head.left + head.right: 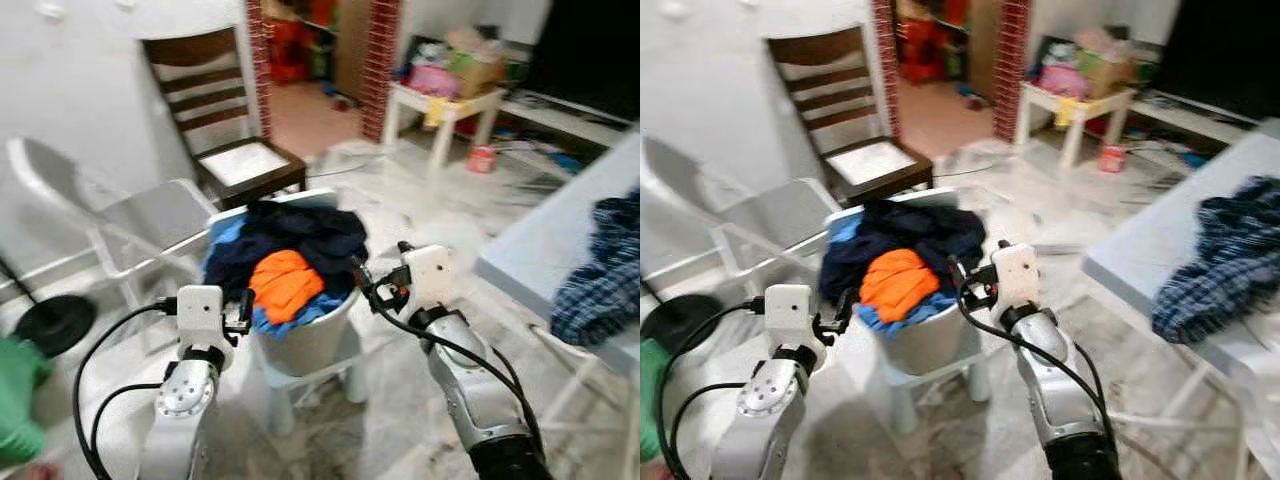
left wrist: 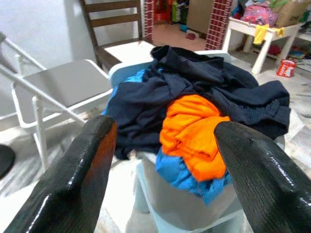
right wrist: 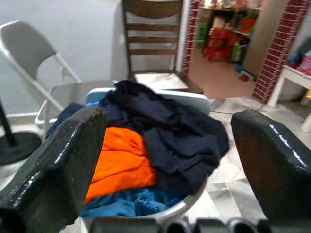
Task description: Hang hanger
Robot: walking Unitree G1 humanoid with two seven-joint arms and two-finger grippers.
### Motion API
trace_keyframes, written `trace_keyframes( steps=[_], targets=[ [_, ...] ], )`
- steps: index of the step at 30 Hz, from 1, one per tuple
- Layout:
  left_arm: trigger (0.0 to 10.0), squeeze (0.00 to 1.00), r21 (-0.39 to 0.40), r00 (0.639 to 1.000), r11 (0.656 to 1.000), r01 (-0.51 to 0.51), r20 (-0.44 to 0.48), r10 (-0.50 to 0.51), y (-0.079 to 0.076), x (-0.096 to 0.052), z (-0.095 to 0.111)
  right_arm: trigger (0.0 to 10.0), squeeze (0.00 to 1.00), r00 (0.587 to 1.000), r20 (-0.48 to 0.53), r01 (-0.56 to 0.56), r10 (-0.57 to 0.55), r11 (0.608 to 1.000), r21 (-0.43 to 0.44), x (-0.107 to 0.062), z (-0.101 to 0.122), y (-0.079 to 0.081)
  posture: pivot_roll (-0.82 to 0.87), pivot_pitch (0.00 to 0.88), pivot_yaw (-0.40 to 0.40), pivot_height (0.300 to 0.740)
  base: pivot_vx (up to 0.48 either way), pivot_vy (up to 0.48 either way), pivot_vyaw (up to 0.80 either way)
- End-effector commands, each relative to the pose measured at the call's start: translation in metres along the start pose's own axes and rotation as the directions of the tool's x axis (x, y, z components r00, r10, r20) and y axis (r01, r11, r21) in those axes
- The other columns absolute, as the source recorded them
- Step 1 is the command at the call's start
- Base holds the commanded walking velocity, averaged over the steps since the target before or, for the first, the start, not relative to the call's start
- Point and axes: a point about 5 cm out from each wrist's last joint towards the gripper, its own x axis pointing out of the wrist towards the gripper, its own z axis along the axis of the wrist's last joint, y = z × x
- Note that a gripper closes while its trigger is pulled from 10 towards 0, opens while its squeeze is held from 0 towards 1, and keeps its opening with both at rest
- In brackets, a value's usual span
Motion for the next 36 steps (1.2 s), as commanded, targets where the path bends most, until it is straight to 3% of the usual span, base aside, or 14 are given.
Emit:
trace_keyframes(
  steps=[1,29,33,36],
  targets=[
    [10.0,0.0,0.008,1.0,1.0,-0.003,0.012,0.003,0.004,0.001,0.003,10.0,0.0,1.0,0.011,-0.003,0.003,1.0,0.006,0.003,0.003,0.002,0.0,0.0,-0.014,0.74,0.0,0.0,0.0],
    [10.0,0.0,0.006,1.0,1.0,0.003,0.007,-0.003,0.005,0.001,0.001,10.0,0.0,1.0,0.012,-0.008,0.008,1.0,0.004,0.001,0.003,0.001,0.0,0.0,-0.014,0.74,0.017,0.0,0.0],
    [10.0,0.0,0.012,1.0,1.0,-0.009,-0.002,0.009,0.01,-0.002,-0.002,10.0,0.0,1.0,-0.004,0.015,-0.015,1.0,0.001,-0.002,0.0,-0.004,0.0,0.0,-0.017,0.74,0.266,0.06,0.0],
    [10.0,0.0,0.023,0.999,0.999,-0.037,-0.007,0.037,0.019,-0.007,-0.004,10.0,0.0,0.995,-0.022,0.094,-0.094,0.995,-0.015,-0.006,-0.005,-0.015,0.0,0.0,-0.019,0.74,0.286,0.241,0.0]
  ],
)
